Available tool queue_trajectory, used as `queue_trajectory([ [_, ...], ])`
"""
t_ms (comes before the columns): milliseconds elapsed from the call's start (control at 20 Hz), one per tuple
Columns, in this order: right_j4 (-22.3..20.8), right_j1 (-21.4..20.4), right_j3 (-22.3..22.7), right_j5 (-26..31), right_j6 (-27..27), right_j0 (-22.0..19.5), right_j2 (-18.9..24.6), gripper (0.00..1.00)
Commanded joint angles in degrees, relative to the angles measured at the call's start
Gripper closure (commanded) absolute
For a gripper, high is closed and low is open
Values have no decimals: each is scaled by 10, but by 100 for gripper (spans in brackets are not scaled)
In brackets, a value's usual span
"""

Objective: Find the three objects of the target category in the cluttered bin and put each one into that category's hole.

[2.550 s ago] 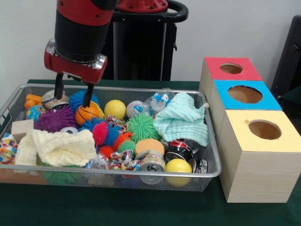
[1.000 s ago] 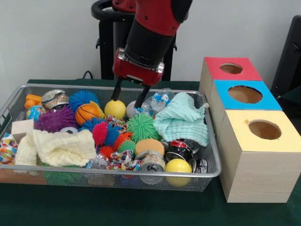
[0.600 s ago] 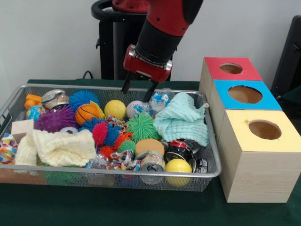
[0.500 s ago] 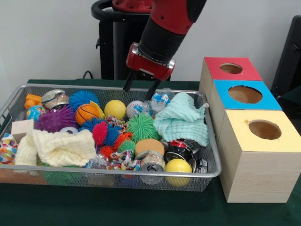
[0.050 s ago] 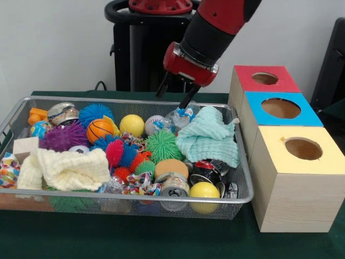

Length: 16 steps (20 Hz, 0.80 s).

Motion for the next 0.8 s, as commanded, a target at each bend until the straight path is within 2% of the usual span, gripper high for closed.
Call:
queue_trajectory([
  [50,37,63,-22,37,186,24,-13,0],
  [650,65,99,-37,11,165,23,-24,0],
  [800,72,94,-46,30,159,26,-31,0],
])
